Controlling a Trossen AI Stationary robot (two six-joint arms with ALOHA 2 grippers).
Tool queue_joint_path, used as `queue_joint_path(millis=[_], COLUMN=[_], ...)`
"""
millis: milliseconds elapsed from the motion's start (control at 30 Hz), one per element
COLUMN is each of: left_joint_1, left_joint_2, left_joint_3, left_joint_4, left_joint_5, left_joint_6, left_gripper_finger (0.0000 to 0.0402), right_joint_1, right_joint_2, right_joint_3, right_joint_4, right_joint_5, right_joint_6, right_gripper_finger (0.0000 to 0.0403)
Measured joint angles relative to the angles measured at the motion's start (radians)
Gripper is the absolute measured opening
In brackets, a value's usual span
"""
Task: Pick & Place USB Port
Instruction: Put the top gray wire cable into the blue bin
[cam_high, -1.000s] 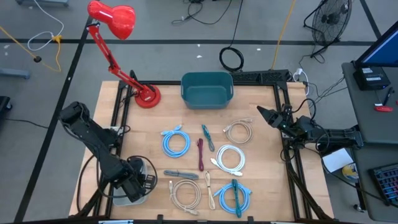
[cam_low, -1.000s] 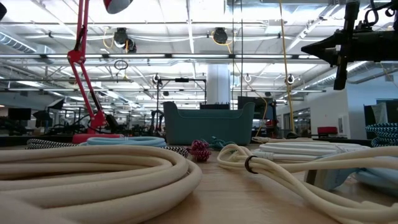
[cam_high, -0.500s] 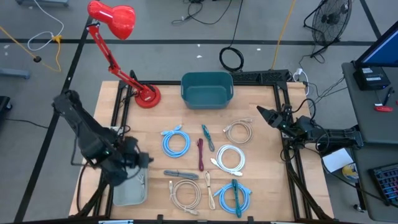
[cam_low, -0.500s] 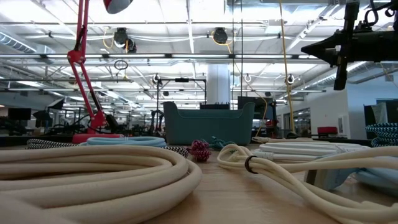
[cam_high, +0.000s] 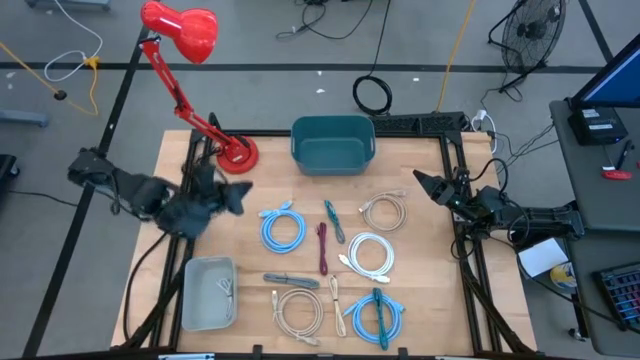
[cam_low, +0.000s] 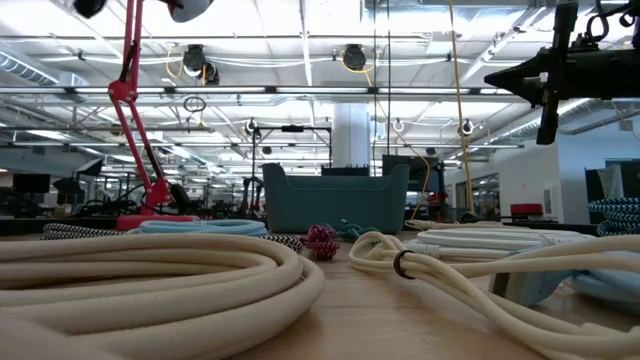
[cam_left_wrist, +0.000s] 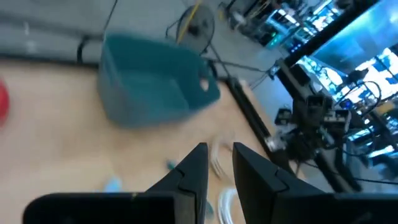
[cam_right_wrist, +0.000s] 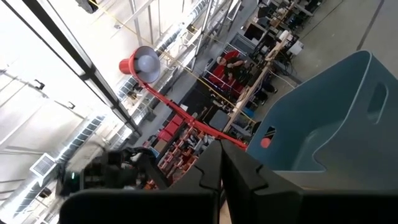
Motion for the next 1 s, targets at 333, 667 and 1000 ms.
queue_joint_path(millis=[333, 667, 1000], left_joint_1=[0.331, 0.399, 0.432], left_joint_2=[-0.013, 0.148, 0.248], left_joint_3=[0.0, 0.0, -0.001], left_joint_4=[0.364, 0.329, 0.273], left_joint_5=[0.623, 1.015, 1.046], left_joint_6=[0.819, 1.025, 1.027], left_gripper_finger=[0.0076, 0.0076, 0.0076], right_joint_1=[0.0, 0.0, -0.001], right_joint_2=[0.0, 0.0, 0.056], right_joint_3=[0.0, 0.0, 0.163], right_joint_4=[0.004, 0.017, 0.238], right_joint_5=[0.006, -0.019, -0.109], right_joint_6=[-0.04, -0.13, -0.546], right_gripper_finger=[0.0, 0.0, 0.0055])
